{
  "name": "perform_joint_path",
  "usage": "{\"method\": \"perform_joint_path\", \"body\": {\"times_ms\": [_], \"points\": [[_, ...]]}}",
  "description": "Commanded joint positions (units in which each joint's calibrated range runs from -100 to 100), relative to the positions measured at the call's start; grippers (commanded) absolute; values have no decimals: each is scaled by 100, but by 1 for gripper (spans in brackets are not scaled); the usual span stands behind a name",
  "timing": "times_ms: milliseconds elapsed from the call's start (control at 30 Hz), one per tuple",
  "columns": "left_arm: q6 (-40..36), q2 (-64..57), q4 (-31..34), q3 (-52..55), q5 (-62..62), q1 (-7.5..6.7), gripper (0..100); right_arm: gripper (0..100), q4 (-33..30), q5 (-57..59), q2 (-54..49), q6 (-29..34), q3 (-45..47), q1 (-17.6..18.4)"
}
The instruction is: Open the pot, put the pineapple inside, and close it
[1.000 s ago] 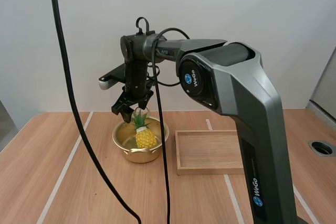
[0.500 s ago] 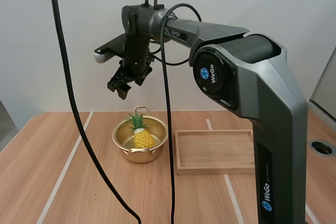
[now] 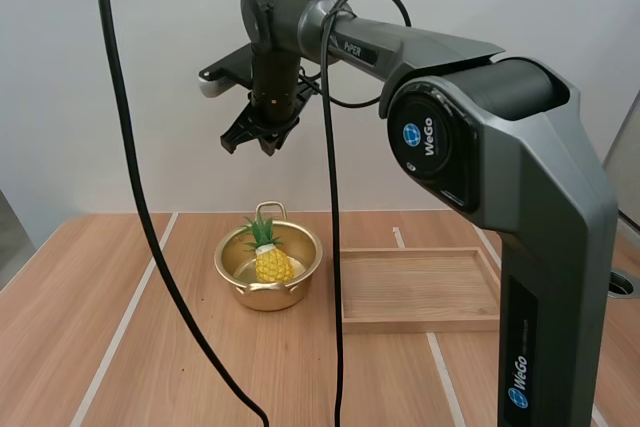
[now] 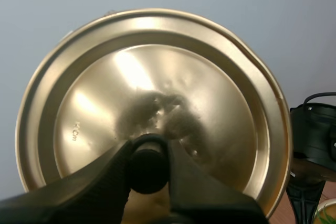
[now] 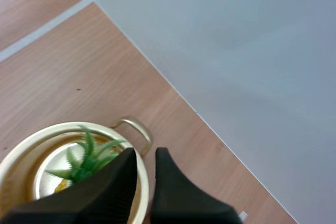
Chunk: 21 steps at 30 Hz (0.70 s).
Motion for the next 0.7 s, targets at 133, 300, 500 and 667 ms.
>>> {"method": "perform_joint_path", "body": {"times_ms": [133, 300, 500, 667], "points": [[88, -26, 5, -72, 0, -15, 0, 0, -260, 18, -354, 256, 340, -433], [88, -26, 5, -72, 0, -15, 0, 0, -260, 18, -670, 256, 351, -807], [88, -29, -217, -72, 0, -15, 0, 0, -234, 18, -1010, 256, 351, -1251], [15, -29, -550, -72, 0, -15, 0, 0, 120, 18, -1255, 256, 351, -1668]]}}
